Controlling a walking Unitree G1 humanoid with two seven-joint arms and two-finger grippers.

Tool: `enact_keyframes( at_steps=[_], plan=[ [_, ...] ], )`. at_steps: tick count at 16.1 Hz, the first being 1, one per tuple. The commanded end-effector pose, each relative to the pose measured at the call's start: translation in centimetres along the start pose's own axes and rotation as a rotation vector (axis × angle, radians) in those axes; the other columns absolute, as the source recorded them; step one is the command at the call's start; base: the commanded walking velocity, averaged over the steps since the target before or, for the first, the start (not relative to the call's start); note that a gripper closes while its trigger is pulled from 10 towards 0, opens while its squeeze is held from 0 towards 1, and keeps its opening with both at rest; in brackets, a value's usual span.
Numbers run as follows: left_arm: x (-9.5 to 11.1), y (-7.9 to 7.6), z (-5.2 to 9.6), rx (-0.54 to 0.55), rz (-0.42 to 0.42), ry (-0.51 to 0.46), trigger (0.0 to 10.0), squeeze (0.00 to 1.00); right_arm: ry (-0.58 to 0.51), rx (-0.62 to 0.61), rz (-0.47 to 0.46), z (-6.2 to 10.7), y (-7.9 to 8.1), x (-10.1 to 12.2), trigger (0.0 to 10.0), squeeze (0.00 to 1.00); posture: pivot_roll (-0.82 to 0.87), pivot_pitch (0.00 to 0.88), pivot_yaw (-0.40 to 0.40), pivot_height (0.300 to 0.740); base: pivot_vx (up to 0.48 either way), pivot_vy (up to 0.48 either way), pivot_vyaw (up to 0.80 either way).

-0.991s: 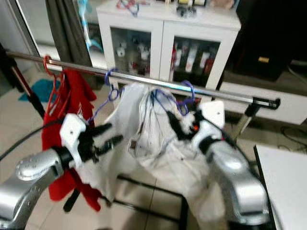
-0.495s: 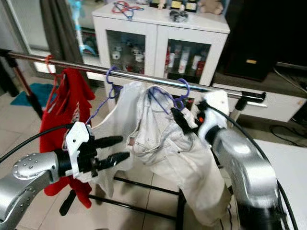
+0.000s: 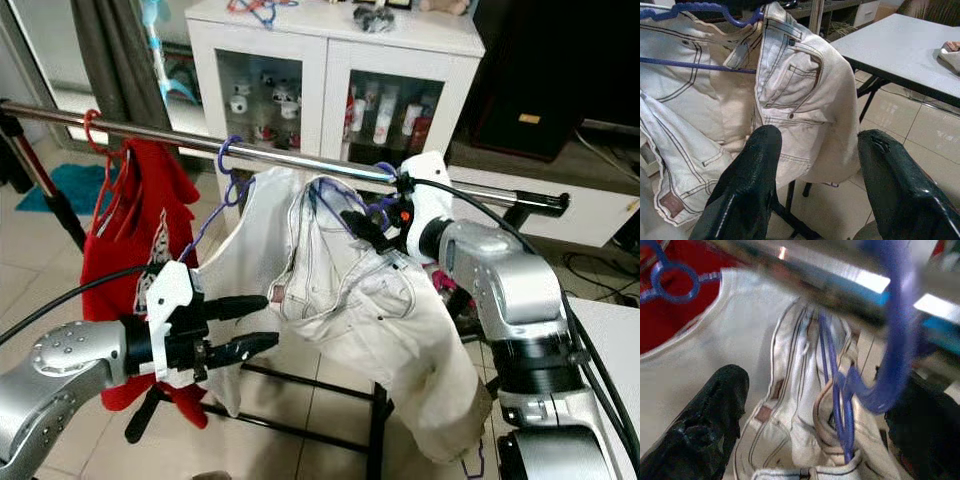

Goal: Hang hanger

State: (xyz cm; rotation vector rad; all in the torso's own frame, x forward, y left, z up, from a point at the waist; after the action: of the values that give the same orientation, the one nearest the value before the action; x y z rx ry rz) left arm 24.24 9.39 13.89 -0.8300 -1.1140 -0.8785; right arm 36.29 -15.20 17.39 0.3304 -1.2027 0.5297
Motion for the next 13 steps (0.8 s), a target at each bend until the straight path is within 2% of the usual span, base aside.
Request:
enact_keyframes(
  at_steps=[1, 2, 3, 4, 5, 13],
  plan=[
    [0.13, -0.06, -0.04, -0.005, -0.013, 0.007, 10.0, 0.0, 0.028, 0.003, 0.008, -0.26, -0.43, -0.01, 10.0, 0.0, 0.09, 0.0, -0.05, 0.74, 0.0, 0.0, 0.0],
    [0.14, -0.05, -0.03, -0.004, -0.013, 0.007, 10.0, 0.0, 0.034, 0.002, 0.006, -0.36, -0.58, -0.02, 10.0, 0.0, 0.09, 0.0, -0.05, 0.74, 0.0, 0.0, 0.0],
    [0.11, -0.05, 0.0, -0.002, -0.014, 0.007, 10.0, 0.0, 0.043, 0.015, -0.01, -0.54, -0.73, 0.01, 4.9, 0.0, 0.1, 0.0, -0.056, 0.74, 0.0, 0.0, 0.0],
    [0.1, -0.03, 0.03, -0.001, -0.014, 0.006, 10.0, 0.0, 0.046, 0.032, -0.027, -0.61, -0.79, 0.11, 1.3, 0.0, 0.1, 0.0, -0.058, 0.74, 0.0, 0.0, 0.0],
    [0.09, -0.01, 0.05, 0.001, -0.014, 0.005, 10.0, 0.0, 0.046, 0.047, -0.038, -0.53, -0.78, 0.17, 0.0, 0.0, 0.1, 0.0, -0.058, 0.74, 0.0, 0.0, 0.0],
    [0.01, 0.1, -0.2, 0.001, -0.018, 0.007, 10.0, 0.0, 0.071, 0.093, -0.058, -0.71, -0.61, -0.34, 0.0, 0.0, 0.09, 0.0, -0.057, 0.74, 0.0, 0.0, 0.0]
  ],
)
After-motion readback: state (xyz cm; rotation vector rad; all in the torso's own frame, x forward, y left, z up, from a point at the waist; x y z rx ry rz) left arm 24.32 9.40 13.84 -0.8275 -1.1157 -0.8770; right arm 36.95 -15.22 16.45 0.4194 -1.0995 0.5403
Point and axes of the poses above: a point about 5 cm out from each wrist's last joint towards the gripper, its own z axis pointing back from the gripper into the wrist, its own x axis along the axis of the wrist's last joint, y = z × x, the point moved 4 cm from there along -z, pointing out of the wrist towards the gripper, and after that the axes turned 4 degrees about z, right-handed, at the moved point
